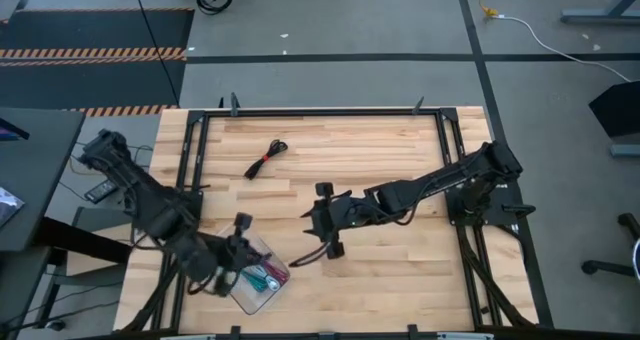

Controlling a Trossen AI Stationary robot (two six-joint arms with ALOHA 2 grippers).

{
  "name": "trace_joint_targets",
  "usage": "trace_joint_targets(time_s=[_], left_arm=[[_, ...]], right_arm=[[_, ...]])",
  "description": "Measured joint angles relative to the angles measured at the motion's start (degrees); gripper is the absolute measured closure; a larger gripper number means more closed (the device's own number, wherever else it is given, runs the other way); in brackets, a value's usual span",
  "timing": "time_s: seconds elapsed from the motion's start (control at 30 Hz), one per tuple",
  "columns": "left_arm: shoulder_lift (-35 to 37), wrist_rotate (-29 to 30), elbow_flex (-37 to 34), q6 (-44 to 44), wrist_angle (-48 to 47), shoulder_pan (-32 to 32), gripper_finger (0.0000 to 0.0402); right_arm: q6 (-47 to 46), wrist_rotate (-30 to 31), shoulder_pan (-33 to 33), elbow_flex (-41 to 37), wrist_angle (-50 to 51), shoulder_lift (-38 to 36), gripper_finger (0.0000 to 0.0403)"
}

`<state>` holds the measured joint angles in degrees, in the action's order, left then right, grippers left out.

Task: Pick and place USB-C Cables
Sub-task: Put the black violet charger cable into the transparent bin, then put the black charger cable into the transparent bin

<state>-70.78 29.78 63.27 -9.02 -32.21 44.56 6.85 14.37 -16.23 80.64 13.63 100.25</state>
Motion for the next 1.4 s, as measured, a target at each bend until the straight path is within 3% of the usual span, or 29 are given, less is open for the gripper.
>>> trace_joint_targets(time_s=[0.2, 0.3, 0.57, 0.93, 1.2, 1.4], left_arm=[[0.0, -4.8, 1.2, -12.9, -21.9, 5.4, 0.0367], [0.0, -7.3, 1.0, -19.5, -27.8, 6.3, 0.0364], [-0.2, -7.5, 1.0, -14.0, -23.2, 7.1, 0.0310], [-0.4, -6.4, 1.0, -14.3, -23.8, 7.0, 0.0209], [-0.5, 1.6, 1.0, -13.2, -23.8, 7.0, 0.0206], [-0.5, 17.0, 1.0, -19.8, -33.5, 5.4, 0.0227]], right_arm=[[-0.7, 0.1, 1.2, 0.0, 0.2, 0.0, 0.0231], [-0.9, 0.1, 2.0, 0.0, -0.2, 0.0, 0.0231], [-5.8, -1.0, 5.2, 0.0, -1.5, 0.0, 0.0231], [-5.3, -0.3, 6.4, 0.0, -2.5, 0.0, 0.0231], [2.4, 2.6, 11.1, 0.0, -8.7, 0.0, 0.0231], [6.4, 0.1, 17.4, 0.0, -6.3, 2.9, 0.0232]])
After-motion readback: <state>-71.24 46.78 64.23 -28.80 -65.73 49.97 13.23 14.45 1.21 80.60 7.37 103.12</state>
